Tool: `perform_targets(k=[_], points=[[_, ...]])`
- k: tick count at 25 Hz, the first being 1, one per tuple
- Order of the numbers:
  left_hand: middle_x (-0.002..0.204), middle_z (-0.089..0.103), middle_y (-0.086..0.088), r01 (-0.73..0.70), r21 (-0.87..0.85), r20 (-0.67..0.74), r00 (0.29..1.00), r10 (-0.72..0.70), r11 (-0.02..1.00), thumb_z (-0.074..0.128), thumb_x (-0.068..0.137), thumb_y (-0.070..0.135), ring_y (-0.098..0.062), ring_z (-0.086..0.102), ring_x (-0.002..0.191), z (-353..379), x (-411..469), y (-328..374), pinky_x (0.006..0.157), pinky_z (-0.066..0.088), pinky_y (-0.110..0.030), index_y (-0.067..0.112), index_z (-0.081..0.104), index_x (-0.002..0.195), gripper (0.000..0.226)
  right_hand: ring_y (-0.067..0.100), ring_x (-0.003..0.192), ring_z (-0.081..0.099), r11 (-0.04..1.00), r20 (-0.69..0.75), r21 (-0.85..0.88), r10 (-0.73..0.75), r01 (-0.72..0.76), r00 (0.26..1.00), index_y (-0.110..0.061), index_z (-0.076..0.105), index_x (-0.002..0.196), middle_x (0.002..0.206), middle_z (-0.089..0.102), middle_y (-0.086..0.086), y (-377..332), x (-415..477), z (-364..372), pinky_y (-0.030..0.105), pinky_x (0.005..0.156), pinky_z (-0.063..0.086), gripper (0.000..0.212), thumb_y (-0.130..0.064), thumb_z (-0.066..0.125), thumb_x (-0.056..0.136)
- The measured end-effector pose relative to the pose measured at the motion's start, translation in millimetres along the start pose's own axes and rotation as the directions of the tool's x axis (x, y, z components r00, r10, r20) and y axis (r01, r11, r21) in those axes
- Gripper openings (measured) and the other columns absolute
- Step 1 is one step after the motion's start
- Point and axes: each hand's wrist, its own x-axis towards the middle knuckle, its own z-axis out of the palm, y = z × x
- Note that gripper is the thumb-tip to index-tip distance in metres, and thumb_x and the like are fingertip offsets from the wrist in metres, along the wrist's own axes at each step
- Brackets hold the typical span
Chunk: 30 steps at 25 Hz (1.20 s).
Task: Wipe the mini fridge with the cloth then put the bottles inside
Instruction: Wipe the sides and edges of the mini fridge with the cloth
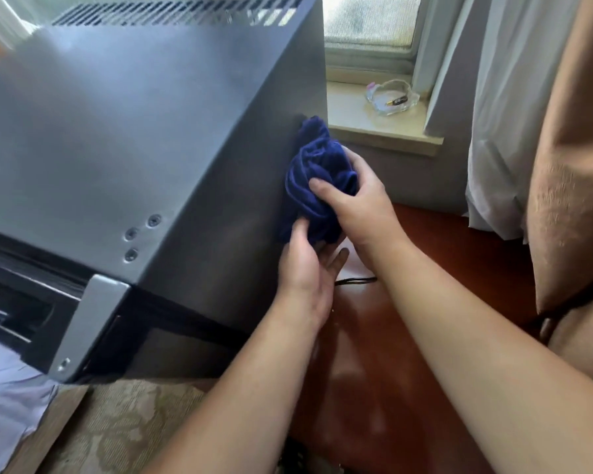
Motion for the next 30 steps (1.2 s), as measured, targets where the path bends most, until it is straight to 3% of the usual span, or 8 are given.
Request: perform_targets(k=[4,8,10,16,19,23,27,30], points=[[0.097,0.078,-0.002,0.123,-0.002,-0.171,0.978,-0.121,0.992,0.053,0.1,0.038,-0.019,0.07,0.084,-24,20,-36,0.074,0.054,-0.032,0.02,0.072,0.108,0.027,0.025,0.115,0.069,0.988,-0.047,-0.024,0.149,-0.151,0.988,-0.006,0.062,0.129,0.12,0.073,0.012,73,-14,4,0.047,0.104,0.051,0.038,-0.009,0.069,0.091],[0.102,0.072,-0.003,0.347,-0.031,-0.485,0.814,-0.318,0.937,0.051,0.103,0.035,-0.024,0.065,0.092,-104,19,-102,0.075,0.051,-0.034,0.023,0.064,0.117,0.023,0.025,0.108,0.069,0.895,0.01,-0.092,0.439,-0.436,0.898,-0.003,0.065,0.123,0.115,0.074,0.012,182,-90,4,0.03,0.099,0.053,0.028,-0.006,0.065,0.095],[0.109,0.071,-0.004,0.39,-0.058,-0.562,0.748,-0.353,0.919,0.05,0.104,0.035,-0.025,0.064,0.092,-144,4,-127,0.082,0.048,-0.037,0.023,0.061,0.125,0.027,0.021,0.106,0.07,0.852,0.079,-0.153,0.515,-0.5,0.853,-0.008,0.065,0.124,0.114,0.075,0.007,211,-126,5,0.031,0.101,0.053,0.03,-0.007,0.067,0.094],[0.118,0.074,-0.004,0.421,0.027,-0.478,0.802,-0.358,0.907,0.046,0.105,0.036,-0.018,0.076,0.079,-164,-11,-118,0.069,0.051,-0.035,0.021,0.059,0.135,0.037,0.007,0.104,0.072,0.848,0.101,-0.161,0.524,-0.506,0.846,-0.018,0.067,0.127,0.112,0.076,-0.005,190,-130,4,0.036,0.101,0.054,0.04,-0.012,0.074,0.088],[0.131,0.069,-0.006,0.397,0.072,-0.347,0.87,-0.35,0.915,0.044,0.104,0.042,-0.019,0.073,0.092,-143,-11,-98,0.072,0.051,-0.034,0.023,0.06,0.137,0.042,0.014,0.109,0.071,0.887,0.084,-0.088,0.46,-0.453,0.884,-0.012,0.062,0.134,0.119,0.075,0.003,159,-111,0,0.036,0.102,0.054,0.05,-0.004,0.075,0.087],[0.121,0.075,0.002,0.366,0.086,-0.203,0.917,-0.343,0.927,0.044,0.094,0.067,-0.02,0.071,0.107,-124,-12,-72,0.082,0.051,-0.035,0.032,0.069,0.126,0.053,0.014,0.12,0.067,0.928,0.058,-0.099,0.365,-0.359,0.929,-0.013,0.056,0.141,0.129,0.07,0.003,138,-100,-2,0.034,0.107,0.05,0.059,-0.003,0.075,0.086],[0.116,0.077,0.004,0.418,0.16,-0.349,0.871,-0.345,0.894,0.061,0.089,0.06,-0.023,0.07,0.108,-144,-13,-93,0.088,0.055,-0.038,0.032,0.069,0.122,0.044,0.019,0.113,0.07,0.895,0.02,-0.012,0.446,-0.446,0.895,-0.01,0.061,0.131,0.12,0.074,0.007,167,-132,15,0.046,0.106,0.05,0.044,0.006,0.065,0.09],[0.107,0.08,0.0,0.444,0.157,-0.468,0.82,-0.329,0.882,0.063,0.092,0.052,-0.022,0.074,0.099,-164,-11,-116,0.073,0.058,-0.035,0.026,0.071,0.116,0.035,0.016,0.11,0.071,0.848,0.002,-0.052,0.527,-0.527,0.85,-0.015,0.064,0.128,0.116,0.076,0.001,200,-152,16,0.046,0.104,0.051,0.041,0.001,0.066,0.09]])
